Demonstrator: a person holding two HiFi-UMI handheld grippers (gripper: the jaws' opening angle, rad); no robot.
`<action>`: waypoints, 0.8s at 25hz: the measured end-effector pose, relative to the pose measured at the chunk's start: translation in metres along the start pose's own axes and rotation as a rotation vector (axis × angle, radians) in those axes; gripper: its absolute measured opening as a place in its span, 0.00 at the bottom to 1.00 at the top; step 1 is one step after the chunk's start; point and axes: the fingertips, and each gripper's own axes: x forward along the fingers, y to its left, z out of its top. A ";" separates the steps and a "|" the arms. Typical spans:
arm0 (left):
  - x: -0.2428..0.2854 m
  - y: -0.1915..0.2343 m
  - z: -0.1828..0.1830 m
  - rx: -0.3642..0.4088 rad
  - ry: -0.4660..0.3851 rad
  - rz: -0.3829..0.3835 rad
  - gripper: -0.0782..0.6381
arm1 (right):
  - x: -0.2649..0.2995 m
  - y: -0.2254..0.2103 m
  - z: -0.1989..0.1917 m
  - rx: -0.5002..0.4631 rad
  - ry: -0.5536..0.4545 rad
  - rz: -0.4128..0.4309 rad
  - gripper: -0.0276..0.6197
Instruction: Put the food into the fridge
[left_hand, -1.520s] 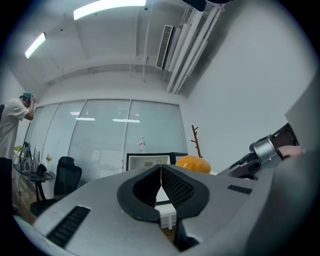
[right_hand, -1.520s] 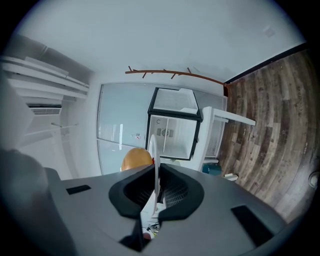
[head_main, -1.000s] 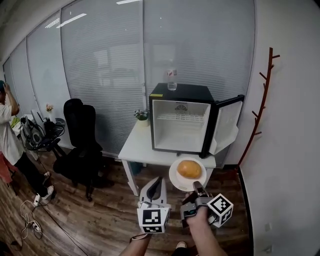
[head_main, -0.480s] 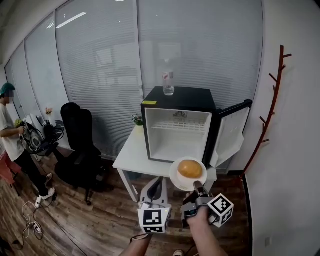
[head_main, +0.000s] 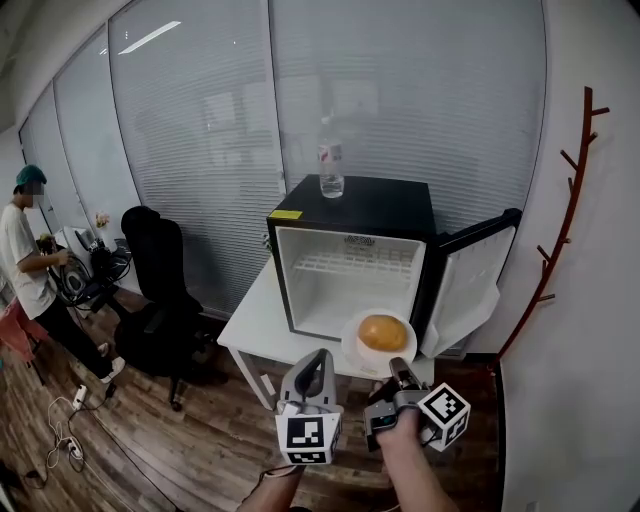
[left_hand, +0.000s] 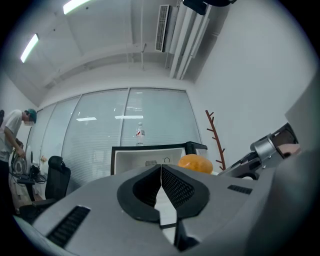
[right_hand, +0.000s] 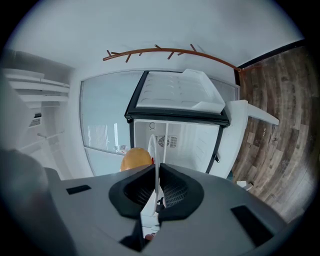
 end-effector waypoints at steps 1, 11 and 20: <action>0.006 0.001 -0.003 0.004 0.003 0.005 0.15 | 0.007 -0.001 0.002 0.001 0.004 -0.002 0.10; 0.076 0.035 -0.035 -0.019 0.003 -0.006 0.15 | 0.085 -0.014 0.010 -0.027 -0.010 -0.023 0.10; 0.160 0.090 -0.046 -0.046 -0.011 -0.048 0.15 | 0.179 -0.008 0.009 -0.047 -0.067 -0.058 0.10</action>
